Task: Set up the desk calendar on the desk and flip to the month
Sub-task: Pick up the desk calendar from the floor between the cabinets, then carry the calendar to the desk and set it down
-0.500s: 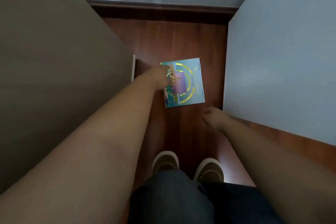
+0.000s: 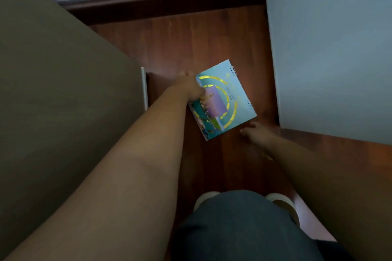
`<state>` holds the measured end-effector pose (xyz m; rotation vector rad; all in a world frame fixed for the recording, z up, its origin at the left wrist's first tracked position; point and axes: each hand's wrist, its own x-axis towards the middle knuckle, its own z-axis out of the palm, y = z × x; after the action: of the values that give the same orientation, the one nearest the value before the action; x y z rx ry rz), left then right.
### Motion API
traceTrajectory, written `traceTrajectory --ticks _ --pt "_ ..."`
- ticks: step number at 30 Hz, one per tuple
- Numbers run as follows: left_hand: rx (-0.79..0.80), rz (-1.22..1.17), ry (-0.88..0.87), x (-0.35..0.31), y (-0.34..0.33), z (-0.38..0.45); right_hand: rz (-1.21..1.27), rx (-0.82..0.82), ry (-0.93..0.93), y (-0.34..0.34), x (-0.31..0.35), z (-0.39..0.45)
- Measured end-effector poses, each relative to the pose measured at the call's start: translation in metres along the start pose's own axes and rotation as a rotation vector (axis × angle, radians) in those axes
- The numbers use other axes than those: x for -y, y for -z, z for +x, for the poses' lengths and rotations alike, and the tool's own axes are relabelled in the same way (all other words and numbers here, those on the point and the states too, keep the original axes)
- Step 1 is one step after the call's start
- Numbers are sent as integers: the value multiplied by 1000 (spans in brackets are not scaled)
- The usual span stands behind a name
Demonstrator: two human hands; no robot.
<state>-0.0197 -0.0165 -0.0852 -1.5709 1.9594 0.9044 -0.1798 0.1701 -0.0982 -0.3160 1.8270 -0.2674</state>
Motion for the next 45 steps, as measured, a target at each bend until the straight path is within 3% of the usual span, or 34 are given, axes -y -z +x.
traceTrajectory --ticks 2,7,9,12,17,24,28,32,39,45 --pt "40 -31 15 1 -9 -13 158 -30 33 -6 -3 2" --pt "159 -323 176 19 -52 -33 470 -55 -136 -9 -13 8" --pt "190 -493 183 28 -63 -35 460 -7 -198 -7 -20 14" --pt "229 -786 202 41 -78 -50 405 16 -151 -4 -15 8" --pt "118 -1075 263 49 -79 -86 440 2 -26 6 24 -11" --pt "-217 -1345 178 10 34 -148 497 31 173 47 120 -102" --pt "-292 -1468 165 -23 98 -216 468 17 211 88 154 -160" --pt "-152 -1496 104 -54 136 -298 444 -35 245 126 173 -261" --pt "-21 -1606 119 -76 196 -465 294 175 309 159 160 -430" --pt "135 -1630 -15 -70 260 -578 311 187 325 176 210 -530"
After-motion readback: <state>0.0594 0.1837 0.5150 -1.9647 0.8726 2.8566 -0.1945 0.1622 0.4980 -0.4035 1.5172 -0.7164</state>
